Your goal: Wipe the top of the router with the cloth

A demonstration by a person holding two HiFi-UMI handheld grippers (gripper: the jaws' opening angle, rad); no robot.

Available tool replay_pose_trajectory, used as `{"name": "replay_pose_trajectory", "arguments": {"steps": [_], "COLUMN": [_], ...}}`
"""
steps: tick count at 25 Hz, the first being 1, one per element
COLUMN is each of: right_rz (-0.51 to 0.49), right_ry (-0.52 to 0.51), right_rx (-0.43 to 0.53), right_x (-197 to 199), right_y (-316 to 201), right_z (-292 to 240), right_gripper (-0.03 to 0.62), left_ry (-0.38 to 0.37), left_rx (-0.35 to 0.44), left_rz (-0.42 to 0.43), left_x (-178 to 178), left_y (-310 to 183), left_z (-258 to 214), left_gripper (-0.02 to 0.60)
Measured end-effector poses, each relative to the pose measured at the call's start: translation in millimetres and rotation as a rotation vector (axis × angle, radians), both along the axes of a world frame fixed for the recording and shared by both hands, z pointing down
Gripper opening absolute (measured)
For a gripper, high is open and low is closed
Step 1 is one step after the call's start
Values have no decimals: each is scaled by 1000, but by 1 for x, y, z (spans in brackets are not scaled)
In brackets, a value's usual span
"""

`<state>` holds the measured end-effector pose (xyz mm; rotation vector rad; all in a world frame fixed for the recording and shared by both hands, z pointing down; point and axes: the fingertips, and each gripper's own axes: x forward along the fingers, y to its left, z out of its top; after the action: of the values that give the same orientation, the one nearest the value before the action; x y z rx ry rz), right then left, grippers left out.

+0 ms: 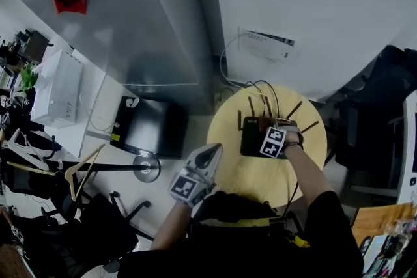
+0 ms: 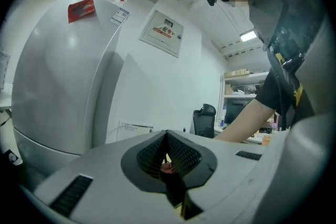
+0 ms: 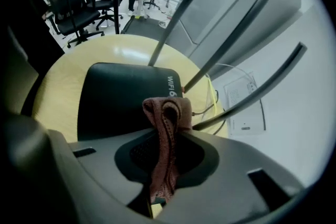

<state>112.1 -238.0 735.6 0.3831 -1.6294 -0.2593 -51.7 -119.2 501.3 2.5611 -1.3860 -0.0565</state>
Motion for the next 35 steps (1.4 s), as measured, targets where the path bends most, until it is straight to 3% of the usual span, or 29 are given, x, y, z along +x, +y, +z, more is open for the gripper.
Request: {"name": "replay_pose_trajectory", "arguments": {"steps": [7,21,26,35], "right_rz": [28,64,82,133], "right_ry": [-33,-98,-134,-210], "right_rx": [-124,-166,-181,-217], "right_x": [0,4,6,8], "right_y": [35,102,117,126], "right_z": [2,3,4,3], "right_gripper": [64,64,64,64], "left_ry": [7,43,15,38], "left_rx": [3,17,-10,-23], "left_rz": [50,149,185,183], "left_x": [16,44,50,53], "left_y": [-3,0,4,0], "left_z": [1,-1,1,5], "left_gripper": [-6,-6,-6,-6]}}
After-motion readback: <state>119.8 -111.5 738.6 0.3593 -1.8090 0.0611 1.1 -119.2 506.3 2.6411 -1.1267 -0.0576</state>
